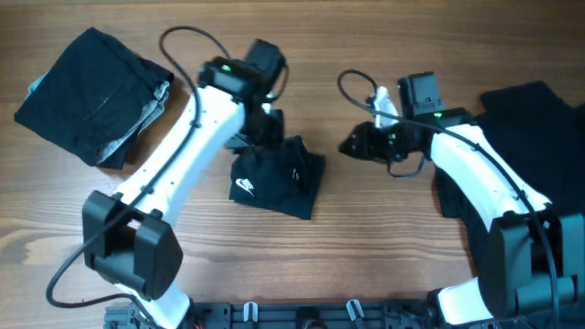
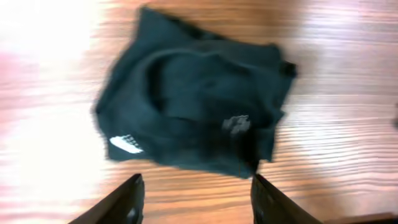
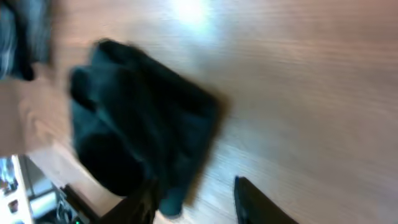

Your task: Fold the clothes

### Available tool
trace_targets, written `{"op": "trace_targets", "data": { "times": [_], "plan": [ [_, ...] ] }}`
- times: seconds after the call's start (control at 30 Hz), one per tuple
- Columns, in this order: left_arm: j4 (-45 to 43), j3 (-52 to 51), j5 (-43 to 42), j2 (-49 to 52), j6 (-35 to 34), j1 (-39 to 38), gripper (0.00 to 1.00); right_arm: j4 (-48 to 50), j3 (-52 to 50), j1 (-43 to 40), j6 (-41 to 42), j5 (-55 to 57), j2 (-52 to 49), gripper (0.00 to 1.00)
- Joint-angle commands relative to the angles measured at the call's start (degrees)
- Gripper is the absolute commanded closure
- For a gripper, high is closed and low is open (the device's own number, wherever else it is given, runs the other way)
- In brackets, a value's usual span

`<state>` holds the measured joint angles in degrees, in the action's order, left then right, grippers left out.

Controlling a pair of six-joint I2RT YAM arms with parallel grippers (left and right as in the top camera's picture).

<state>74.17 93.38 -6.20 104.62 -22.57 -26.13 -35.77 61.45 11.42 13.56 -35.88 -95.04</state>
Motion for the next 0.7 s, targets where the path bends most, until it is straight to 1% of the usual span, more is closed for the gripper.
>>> {"op": "trace_targets", "data": {
  "times": [0.0,0.1,0.17,0.27,0.3,0.43,0.5,0.6,0.67],
  "plan": [
    [3.41,0.72,2.45,-0.85,2.95,5.42,0.50,6.05,0.70,6.58,2.01,0.85,0.33,0.51],
    [5.03,0.74,3.06,-2.80,3.56,8.79,0.53,10.99,0.70,13.16,6.58,15.56,-0.28,0.50],
    [4.98,0.79,3.10,-7.43,4.39,9.44,0.53,13.07,0.70,15.39,8.74,20.26,-1.95,0.51],
    [3.82,0.76,3.13,-16.13,4.39,9.44,0.51,18.21,0.70,16.79,8.11,18.60,-4.76,0.55],
    [3.39,0.76,3.13,-18.82,4.39,9.44,0.49,20.09,0.70,17.38,7.61,17.81,-5.55,0.55],
    [2.91,0.76,3.34,-27.67,4.37,9.42,0.44,19.37,0.70,17.79,7.61,18.47,-6.88,0.57],
    [2.51,0.76,4.44,-29.70,4.35,9.42,0.43,19.45,0.70,18.01,7.48,17.86,-6.88,0.57],
    [2.36,0.76,4.57,-29.90,4.35,9.42,0.42,20.37,0.70,18.01,7.72,17.90,-6.91,0.60],
    [2.36,0.76,4.59,-29.83,4.35,9.44,0.42,21.90,0.70,18.03,9.01,17.88,-7.87,0.59]
  ]
}}
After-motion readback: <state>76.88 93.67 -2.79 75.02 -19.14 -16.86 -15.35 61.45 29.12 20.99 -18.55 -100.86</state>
